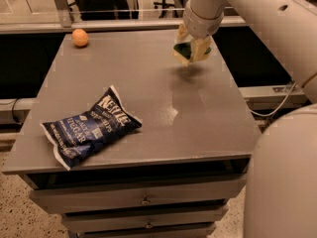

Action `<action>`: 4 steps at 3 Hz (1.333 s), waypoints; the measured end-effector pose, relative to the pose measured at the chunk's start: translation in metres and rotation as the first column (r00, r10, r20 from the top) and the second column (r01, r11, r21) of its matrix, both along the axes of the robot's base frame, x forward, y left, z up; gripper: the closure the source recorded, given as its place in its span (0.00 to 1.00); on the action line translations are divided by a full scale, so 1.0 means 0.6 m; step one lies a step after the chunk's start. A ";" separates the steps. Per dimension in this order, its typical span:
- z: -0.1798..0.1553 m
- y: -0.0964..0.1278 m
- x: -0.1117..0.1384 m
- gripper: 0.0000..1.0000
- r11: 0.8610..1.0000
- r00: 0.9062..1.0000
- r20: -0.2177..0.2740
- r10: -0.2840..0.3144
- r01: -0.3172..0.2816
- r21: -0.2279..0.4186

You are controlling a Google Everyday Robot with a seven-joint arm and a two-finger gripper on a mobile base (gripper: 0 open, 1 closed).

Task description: Move sponge near blue chip bag

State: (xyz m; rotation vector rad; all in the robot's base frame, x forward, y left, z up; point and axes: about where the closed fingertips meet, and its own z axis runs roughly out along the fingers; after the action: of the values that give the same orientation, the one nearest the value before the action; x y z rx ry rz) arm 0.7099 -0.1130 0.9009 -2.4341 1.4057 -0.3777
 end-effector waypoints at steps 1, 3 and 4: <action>0.017 0.035 -0.085 1.00 0.994 0.999 -0.048 0.017 -0.011 0.106; 0.006 0.150 -0.194 1.00 0.962 0.975 -0.174 0.141 -0.093 0.256; -0.006 0.196 -0.216 0.97 0.949 0.961 -0.211 0.181 -0.115 0.293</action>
Offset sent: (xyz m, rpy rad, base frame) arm -0.1382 0.0921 0.0103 0.2875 0.2148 0.1215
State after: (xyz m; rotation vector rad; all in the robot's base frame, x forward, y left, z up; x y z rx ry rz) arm 0.5804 0.0047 0.8971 -2.3860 1.2514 0.1426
